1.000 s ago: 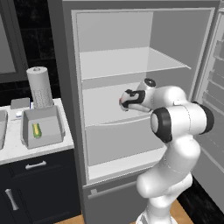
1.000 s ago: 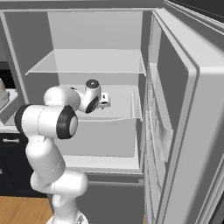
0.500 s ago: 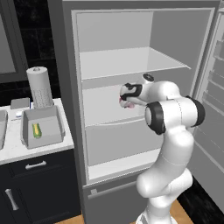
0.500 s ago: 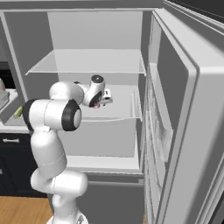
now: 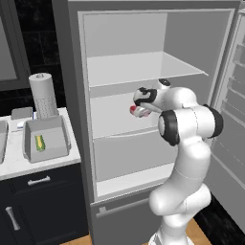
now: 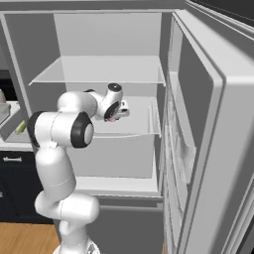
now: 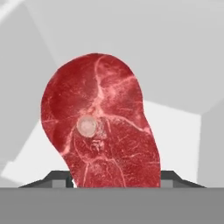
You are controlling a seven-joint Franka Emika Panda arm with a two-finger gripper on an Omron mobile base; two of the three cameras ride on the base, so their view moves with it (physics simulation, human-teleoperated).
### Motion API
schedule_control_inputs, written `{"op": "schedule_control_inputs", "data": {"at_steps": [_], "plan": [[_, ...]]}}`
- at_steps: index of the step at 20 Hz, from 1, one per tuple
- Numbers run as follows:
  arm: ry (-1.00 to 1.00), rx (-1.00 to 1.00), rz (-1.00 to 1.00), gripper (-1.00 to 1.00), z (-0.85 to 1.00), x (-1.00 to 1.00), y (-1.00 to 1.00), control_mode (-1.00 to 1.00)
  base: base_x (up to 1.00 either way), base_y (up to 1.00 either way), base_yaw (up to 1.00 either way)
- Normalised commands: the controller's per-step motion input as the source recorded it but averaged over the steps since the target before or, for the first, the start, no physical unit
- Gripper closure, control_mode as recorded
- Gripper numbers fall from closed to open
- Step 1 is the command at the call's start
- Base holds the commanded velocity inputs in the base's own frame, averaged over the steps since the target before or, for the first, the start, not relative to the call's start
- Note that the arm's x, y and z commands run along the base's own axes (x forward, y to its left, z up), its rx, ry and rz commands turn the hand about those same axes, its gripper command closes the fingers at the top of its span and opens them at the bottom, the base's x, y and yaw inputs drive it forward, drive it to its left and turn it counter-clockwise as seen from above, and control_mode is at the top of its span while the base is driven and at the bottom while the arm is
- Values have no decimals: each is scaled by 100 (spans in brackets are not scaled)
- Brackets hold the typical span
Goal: Place one corn and one steak in each tupperware on the nearby counter, to pack two identical lunches.
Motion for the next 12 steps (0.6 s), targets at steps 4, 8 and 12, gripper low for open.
{"op": "schedule_control_inputs", "data": {"at_steps": [4, 8, 12], "plan": [[-4, -2, 3, 100, -30, -95, 16, -100, 0, 0, 0], [-1, -3, 0, 100, 0, -100, 2, -100, 0, 0, 0], [-10, -1, 0, 100, 24, -100, 0, -100, 0, 0, 0]]}}
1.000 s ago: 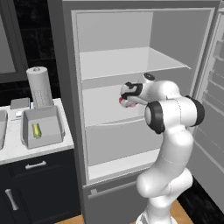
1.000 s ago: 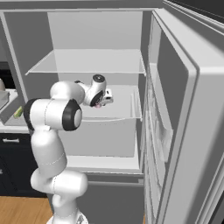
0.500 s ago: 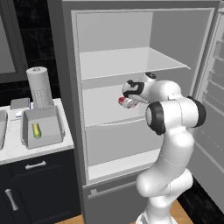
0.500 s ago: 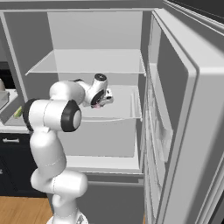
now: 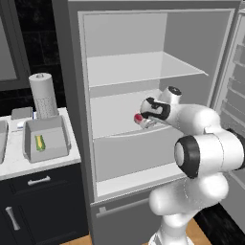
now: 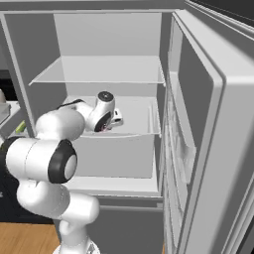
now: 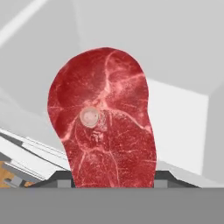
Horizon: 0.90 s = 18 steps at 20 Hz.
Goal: Place one corn and one steak in each tupperware on the nearby counter, to pack two identical lunches.
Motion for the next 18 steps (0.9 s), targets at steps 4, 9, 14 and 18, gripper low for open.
{"op": "schedule_control_inputs", "data": {"at_steps": [4, 9, 14, 18], "plan": [[-15, -4, 0, 100, 36, -100, 0, -100, 0, 0, 0], [-18, -7, 0, 100, 76, -100, 0, -100, 0, 0, 0], [-9, -8, 0, 100, 67, -100, 4, -100, 0, 0, 0], [-5, -3, 0, 100, 31, -100, 0, -100, 0, 0, 0]]}}
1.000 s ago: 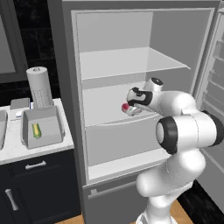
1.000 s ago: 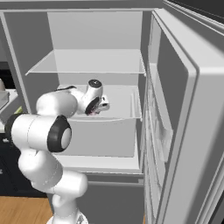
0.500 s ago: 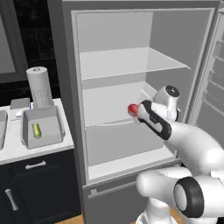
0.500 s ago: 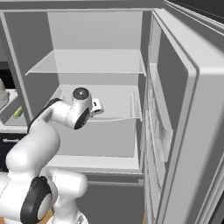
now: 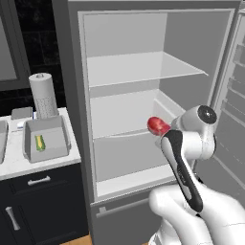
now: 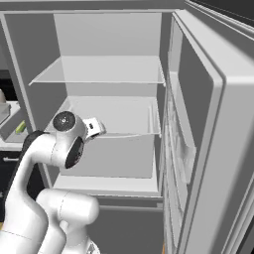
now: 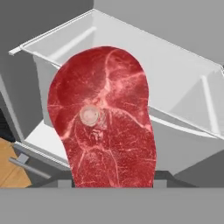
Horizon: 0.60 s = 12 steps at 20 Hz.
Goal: Place one corn and one steak in each tupperware on the nearby counter, to pack two identical lunches.
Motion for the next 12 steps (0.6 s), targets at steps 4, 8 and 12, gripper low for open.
{"op": "schedule_control_inputs", "data": {"at_steps": [4, 8, 12], "plan": [[-5, -1, 0, 100, 15, -100, 0, -100, 0, 0, 0], [-3, -4, 0, 100, 4, -75, 6, 100, -25, 6, 0], [0, 0, 0, 100, 0, 0, 0, 100, -89, 62, 1]]}}
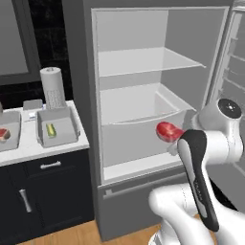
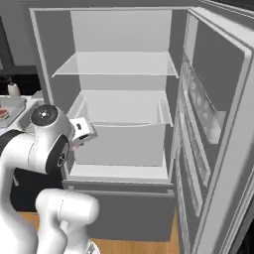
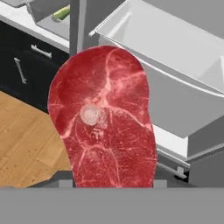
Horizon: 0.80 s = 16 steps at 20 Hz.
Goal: Place one corn and one steak in each tupperware on the nearby counter, to pack two identical lunches.
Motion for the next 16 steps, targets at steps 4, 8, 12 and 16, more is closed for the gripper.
{"op": "schedule_control_inputs", "data": {"at_steps": [4, 8, 12, 16], "plan": [[0, 0, 0, 100, 0, 0, 0, 100, -38, 98, 3], [0, 0, 0, 100, 0, 0, 0, 100, 3, 100, 9], [0, 0, 0, 100, 0, 0, 0, 100, 39, 100, 5], [0, 0, 0, 100, 0, 0, 0, 100, 75, 96, 0]]}}
